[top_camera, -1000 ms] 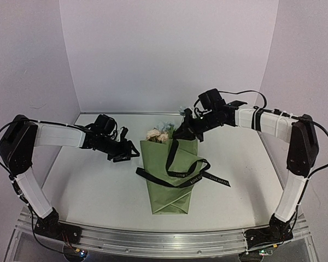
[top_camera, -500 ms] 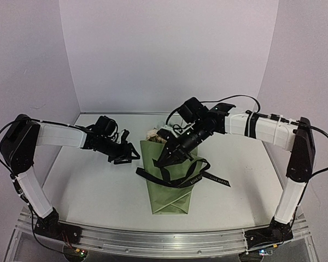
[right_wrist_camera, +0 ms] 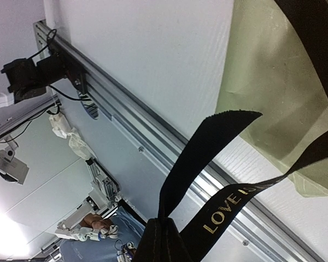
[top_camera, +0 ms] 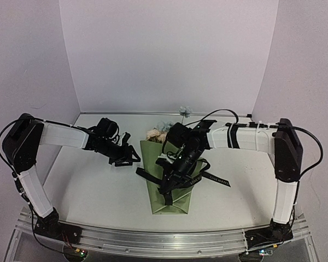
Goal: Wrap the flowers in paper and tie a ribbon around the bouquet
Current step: Cross the ribbon over the folded bouquet.
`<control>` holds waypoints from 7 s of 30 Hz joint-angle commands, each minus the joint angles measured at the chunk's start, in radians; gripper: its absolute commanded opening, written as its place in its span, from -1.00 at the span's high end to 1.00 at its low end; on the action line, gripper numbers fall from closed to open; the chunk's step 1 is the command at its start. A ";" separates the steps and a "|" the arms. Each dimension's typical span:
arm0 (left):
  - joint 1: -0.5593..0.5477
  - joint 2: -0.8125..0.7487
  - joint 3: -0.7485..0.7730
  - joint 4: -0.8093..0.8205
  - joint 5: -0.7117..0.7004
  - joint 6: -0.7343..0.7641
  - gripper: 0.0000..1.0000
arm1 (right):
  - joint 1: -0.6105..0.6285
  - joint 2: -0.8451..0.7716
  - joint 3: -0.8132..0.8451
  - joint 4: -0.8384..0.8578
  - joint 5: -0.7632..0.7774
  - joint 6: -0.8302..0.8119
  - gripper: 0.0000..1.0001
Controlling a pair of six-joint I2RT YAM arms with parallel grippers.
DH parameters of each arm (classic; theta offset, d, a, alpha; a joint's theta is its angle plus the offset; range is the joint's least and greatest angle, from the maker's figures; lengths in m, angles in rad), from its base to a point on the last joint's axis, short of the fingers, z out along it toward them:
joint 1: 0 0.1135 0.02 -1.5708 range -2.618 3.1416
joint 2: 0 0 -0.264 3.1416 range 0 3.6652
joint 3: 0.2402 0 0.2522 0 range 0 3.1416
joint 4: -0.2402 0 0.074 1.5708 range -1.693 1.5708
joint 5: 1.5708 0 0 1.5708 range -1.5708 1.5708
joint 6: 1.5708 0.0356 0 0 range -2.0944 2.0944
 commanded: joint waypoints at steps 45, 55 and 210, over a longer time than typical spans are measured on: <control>0.005 -0.016 0.058 -0.048 0.013 -0.012 0.02 | 0.106 0.384 0.554 -0.548 0.670 -0.285 0.96; 0.005 -0.007 0.069 -0.048 0.023 -0.022 0.06 | 0.126 0.410 0.595 -0.526 0.897 -0.423 1.00; -0.053 0.059 0.208 0.342 -0.171 0.079 1.00 | -0.288 -0.331 -0.279 0.304 0.507 -0.013 -0.38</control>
